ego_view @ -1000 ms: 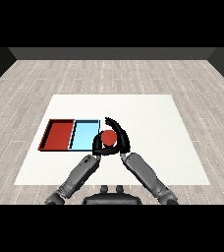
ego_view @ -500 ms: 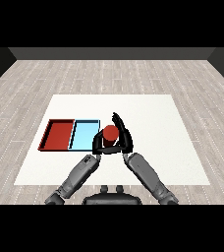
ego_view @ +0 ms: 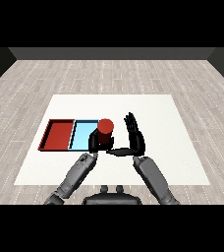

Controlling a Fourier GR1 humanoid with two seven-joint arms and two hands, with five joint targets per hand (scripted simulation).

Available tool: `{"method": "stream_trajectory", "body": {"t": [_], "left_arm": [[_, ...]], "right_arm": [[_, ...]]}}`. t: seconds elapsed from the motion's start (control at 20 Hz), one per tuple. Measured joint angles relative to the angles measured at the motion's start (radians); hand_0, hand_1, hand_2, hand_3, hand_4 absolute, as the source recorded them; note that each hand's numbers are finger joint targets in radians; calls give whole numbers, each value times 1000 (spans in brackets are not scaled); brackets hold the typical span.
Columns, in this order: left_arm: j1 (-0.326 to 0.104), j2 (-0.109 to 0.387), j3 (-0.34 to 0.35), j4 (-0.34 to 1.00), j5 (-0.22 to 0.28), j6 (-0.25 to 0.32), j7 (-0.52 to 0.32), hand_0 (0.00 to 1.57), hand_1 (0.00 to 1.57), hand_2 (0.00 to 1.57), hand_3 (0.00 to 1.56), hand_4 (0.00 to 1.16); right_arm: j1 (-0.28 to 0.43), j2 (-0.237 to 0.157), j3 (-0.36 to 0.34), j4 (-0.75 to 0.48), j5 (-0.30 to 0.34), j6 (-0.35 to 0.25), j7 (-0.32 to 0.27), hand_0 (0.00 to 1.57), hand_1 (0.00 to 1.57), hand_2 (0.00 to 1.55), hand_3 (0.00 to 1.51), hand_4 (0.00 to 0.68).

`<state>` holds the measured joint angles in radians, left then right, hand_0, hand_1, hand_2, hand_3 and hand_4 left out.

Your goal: Pick the red can and put it in the red box

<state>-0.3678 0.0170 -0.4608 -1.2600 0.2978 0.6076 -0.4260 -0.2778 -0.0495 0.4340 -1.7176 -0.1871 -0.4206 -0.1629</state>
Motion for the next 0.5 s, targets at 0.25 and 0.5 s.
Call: {"method": "stream_trajectory", "body": {"t": [0.25, 0.5], "left_arm": [[18, 58, 63, -49, -9, -24, 27, 1571, 1571, 1571, 1480, 1133], [-13, 145, 154, -57, -20, -35, 82, 1571, 1571, 1571, 1486, 1125]], "right_arm": [[93, -73, -98, -107, -78, 84, 0, 0, 0, 0, 0, 0], [200, -139, -177, -176, -125, 151, -21, 0, 0, 0, 0, 0]]}}
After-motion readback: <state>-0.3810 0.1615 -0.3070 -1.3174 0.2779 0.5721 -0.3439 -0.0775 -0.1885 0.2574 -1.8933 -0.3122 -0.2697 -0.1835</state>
